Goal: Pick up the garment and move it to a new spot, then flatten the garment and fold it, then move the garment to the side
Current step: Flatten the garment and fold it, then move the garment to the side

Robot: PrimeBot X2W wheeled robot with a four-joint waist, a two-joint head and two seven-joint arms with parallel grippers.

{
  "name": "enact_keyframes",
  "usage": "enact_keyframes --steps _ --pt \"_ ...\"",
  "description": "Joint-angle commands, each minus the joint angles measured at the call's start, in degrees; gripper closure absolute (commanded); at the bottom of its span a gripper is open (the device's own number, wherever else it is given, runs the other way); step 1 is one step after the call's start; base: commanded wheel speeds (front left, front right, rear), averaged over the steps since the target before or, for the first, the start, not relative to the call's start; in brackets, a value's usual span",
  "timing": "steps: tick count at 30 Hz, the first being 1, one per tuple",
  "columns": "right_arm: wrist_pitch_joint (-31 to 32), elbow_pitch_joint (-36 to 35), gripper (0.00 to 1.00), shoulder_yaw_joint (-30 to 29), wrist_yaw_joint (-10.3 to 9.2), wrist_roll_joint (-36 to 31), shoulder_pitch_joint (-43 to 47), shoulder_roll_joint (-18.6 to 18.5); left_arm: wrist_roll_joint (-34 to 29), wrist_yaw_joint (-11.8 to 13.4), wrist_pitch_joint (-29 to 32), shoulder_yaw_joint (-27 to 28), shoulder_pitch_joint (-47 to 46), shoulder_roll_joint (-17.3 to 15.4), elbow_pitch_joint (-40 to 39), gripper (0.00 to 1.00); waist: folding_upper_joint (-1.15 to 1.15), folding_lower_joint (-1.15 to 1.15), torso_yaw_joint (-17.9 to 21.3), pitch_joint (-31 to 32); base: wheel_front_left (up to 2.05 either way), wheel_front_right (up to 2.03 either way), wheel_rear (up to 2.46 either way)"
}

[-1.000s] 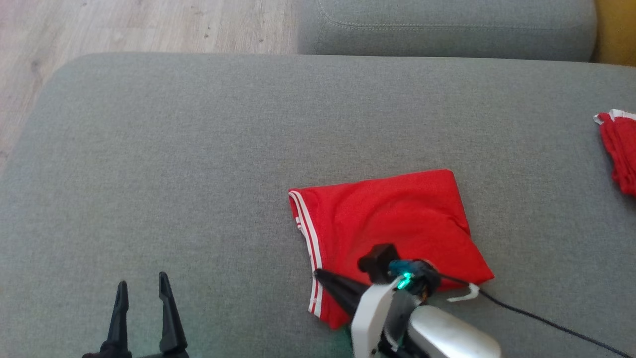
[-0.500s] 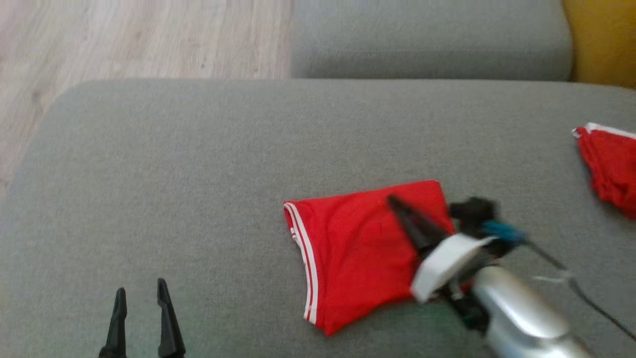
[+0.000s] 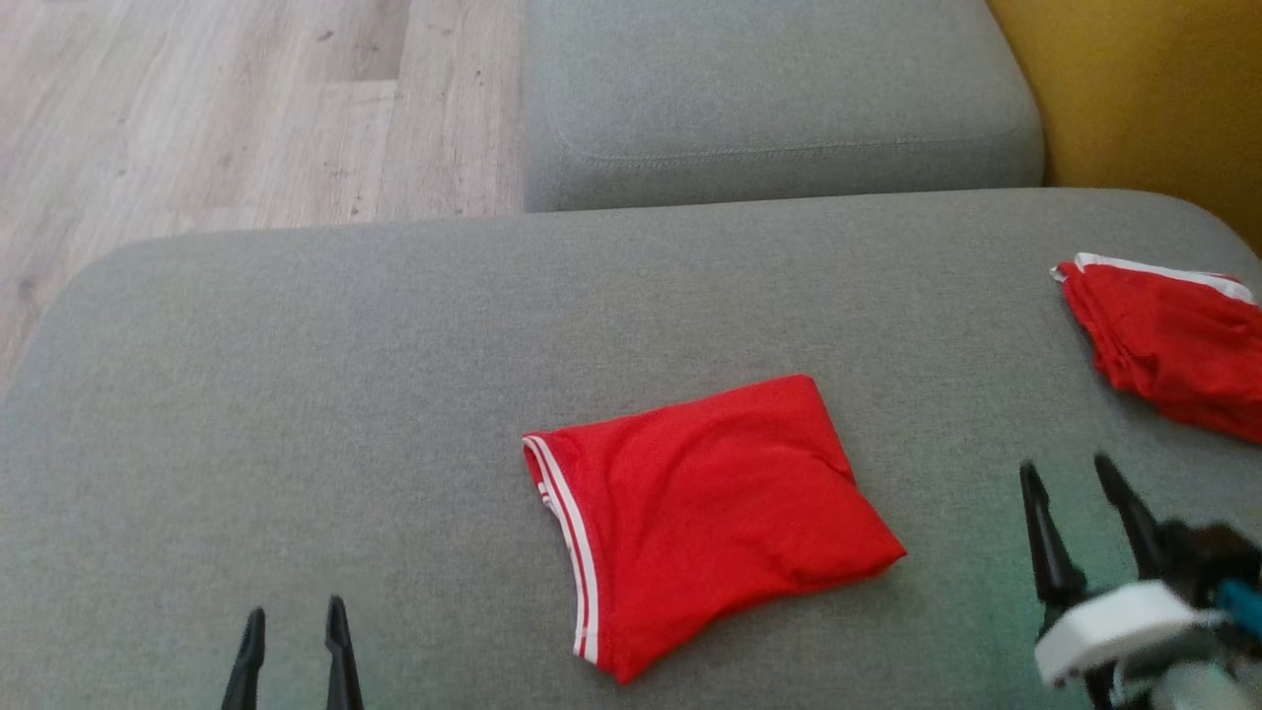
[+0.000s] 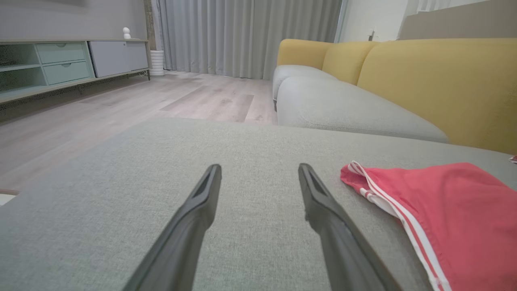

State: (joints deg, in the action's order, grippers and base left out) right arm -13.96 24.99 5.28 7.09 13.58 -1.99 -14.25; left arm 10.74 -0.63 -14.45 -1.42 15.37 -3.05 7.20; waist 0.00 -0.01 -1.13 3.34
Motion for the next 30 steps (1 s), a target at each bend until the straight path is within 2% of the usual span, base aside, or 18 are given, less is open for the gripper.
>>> enact_keyframes --steps 1,4,8,17,22,24,26,30 --pt "-0.9 -2.7 0.00 -0.7 0.40 -1.5 0.7 0.8 -0.5 -0.9 -0.5 2.2 -1.2 0.2 -0.9 0.00 0.00 0.01 0.3 0.4 0.00 0.00 0.00" --pt "-1.0 -6.1 0.00 -4.2 0.40 -3.3 4.2 3.5 -0.5 -2.4 -0.5 2.5 -0.5 0.2 0.3 0.00 0.00 0.01 0.8 0.7 0.00 0.00 0.00" --pt "-1.0 -9.3 0.00 -5.7 0.40 -5.1 7.4 5.7 -0.5 -3.7 -0.5 3.0 0.2 0.2 1.1 0.00 0.00 0.01 1.5 0.7 0.00 0.00 0.00" --pt "-1.0 -10.2 0.00 -4.2 0.40 -5.5 7.9 6.7 -0.5 -5.0 -0.5 2.7 0.8 0.2 1.8 0.00 0.00 0.01 1.2 0.6 0.00 0.00 0.00" --pt "-0.6 -9.1 0.00 -2.2 0.40 -0.7 5.3 7.7 -0.2 -5.1 -0.5 2.8 0.7 0.2 1.6 0.00 0.00 0.01 1.1 -0.1 0.00 0.00 0.00" --pt "2.5 -9.8 0.00 -0.4 0.40 3.5 1.9 7.7 -0.1 -5.1 -0.5 2.7 0.7 0.2 1.6 0.00 0.00 0.01 1.5 -0.5 0.00 0.00 0.00" --pt "8.2 -11.2 0.00 0.2 0.40 9.1 -2.3 7.8 -0.1 -5.1 -0.5 2.6 0.6 0.2 1.6 0.00 0.00 0.01 1.7 -1.0 0.00 0.00 0.00" --pt "25.3 -11.3 0.00 0.3 0.40 17.2 -10.4 7.3 -0.4 -5.1 -0.5 2.1 -0.3 0.2 1.7 0.00 0.00 0.01 1.7 -2.2 0.00 0.00 0.00"
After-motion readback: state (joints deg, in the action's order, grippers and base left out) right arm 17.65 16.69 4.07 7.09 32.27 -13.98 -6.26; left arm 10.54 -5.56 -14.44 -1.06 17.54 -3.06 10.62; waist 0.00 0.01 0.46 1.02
